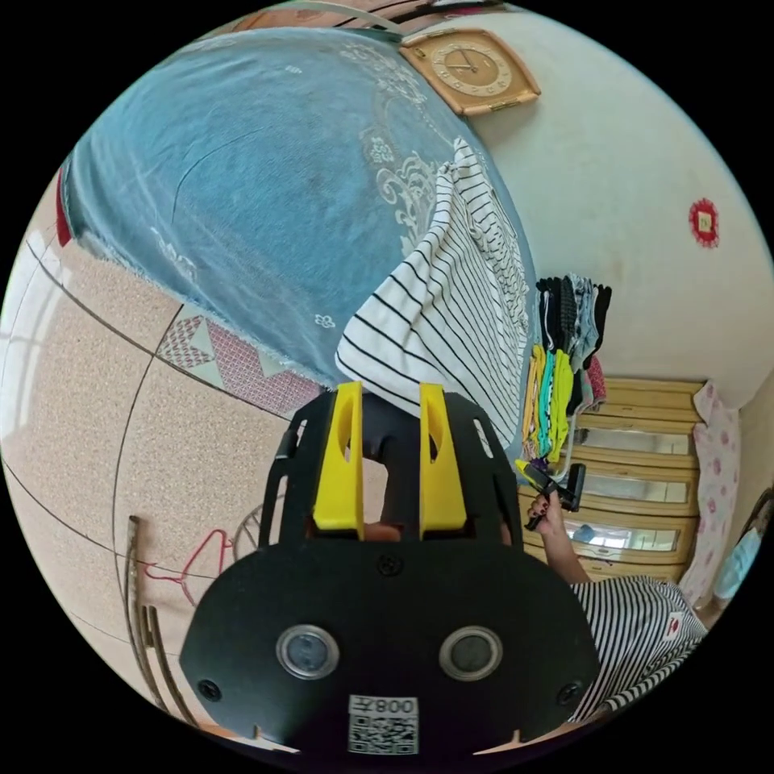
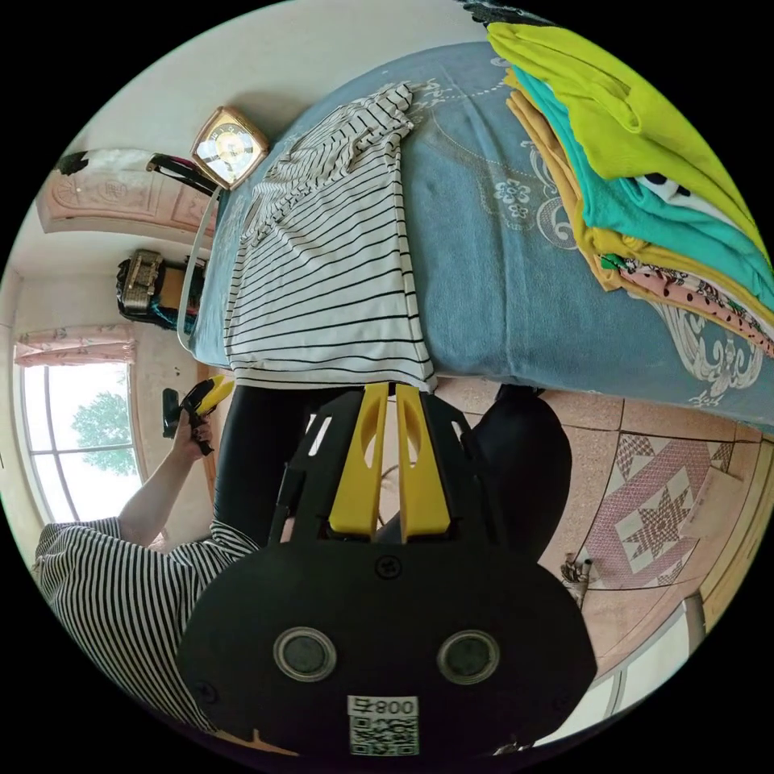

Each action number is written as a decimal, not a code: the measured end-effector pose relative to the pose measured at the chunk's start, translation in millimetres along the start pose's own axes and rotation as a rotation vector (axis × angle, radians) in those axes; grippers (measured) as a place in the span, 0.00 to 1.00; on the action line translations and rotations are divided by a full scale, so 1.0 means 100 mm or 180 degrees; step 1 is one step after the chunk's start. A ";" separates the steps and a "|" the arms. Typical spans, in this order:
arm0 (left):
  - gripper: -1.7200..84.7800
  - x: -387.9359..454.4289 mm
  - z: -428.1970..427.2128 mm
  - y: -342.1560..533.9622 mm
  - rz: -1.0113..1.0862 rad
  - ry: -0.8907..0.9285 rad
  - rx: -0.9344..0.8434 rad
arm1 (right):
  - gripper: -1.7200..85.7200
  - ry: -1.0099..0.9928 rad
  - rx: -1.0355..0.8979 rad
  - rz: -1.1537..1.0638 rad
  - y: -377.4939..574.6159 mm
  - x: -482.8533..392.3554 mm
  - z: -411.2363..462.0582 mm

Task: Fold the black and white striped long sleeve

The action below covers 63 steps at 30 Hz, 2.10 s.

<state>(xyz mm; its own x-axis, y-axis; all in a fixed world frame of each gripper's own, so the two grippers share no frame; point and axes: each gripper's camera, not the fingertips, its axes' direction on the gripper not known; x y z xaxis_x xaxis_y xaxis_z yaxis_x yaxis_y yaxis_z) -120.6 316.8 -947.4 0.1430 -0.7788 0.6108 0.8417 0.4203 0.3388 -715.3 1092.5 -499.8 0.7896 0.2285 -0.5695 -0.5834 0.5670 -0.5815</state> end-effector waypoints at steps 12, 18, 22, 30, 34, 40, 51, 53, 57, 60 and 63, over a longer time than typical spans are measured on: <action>0.17 -0.57 -0.35 0.20 -0.0270 0.0276 0.0013 | 0.10 -0.0048 -0.0197 0.0199 0.12 0.52 0.08; 0.17 -0.69 -0.39 0.24 -0.0212 0.0262 -0.0141 | 0.10 0.0012 -0.0328 0.0254 0.11 0.66 0.16; 0.14 -0.78 -0.45 0.34 -0.0189 0.0485 -0.0179 | 0.09 -0.0014 -0.0379 0.0223 0.19 0.76 0.12; 0.07 -0.82 -0.67 0.74 -0.0211 0.0803 -0.0007 | 0.04 -0.0053 -0.0472 0.0036 0.33 0.83 0.04; 0.05 -0.75 -0.87 0.95 -0.0138 0.1076 0.0171 | 0.03 -0.0285 -0.0383 -0.0054 0.46 0.91 -0.18; 0.05 -0.41 -1.22 1.13 0.0273 0.1253 0.0307 | 0.03 -0.0720 -0.0027 -0.0260 0.67 1.02 -0.75; 0.05 0.30 -1.68 1.37 0.0896 0.1561 0.0506 | 0.03 -0.1203 0.0505 -0.0597 0.92 1.16 -1.60; 0.05 0.39 -1.75 1.45 0.0956 0.1603 0.0532 | 0.03 -0.1225 0.0542 -0.0651 1.00 1.19 -1.71; 0.05 0.47 -1.82 1.58 0.0989 0.1625 0.0553 | 0.03 -0.1226 0.0582 -0.0713 1.14 1.27 -1.84; 0.05 0.49 -1.86 1.68 0.0965 0.1652 0.0574 | 0.03 -0.1281 0.0627 -0.0735 1.26 1.38 -1.94; 0.05 0.51 -1.89 1.79 0.0936 0.1696 0.0592 | 0.03 -0.1271 0.0639 -0.0748 1.39 1.47 -2.03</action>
<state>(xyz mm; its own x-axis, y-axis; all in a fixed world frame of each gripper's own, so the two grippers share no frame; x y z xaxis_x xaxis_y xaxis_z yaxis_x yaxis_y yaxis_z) 135.2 264.5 -991.0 0.6341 -0.7232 0.2736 0.6302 0.6884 0.3591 -719.1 1044.3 -781.7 0.9292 0.3391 -0.1470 -0.3640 0.7715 -0.5219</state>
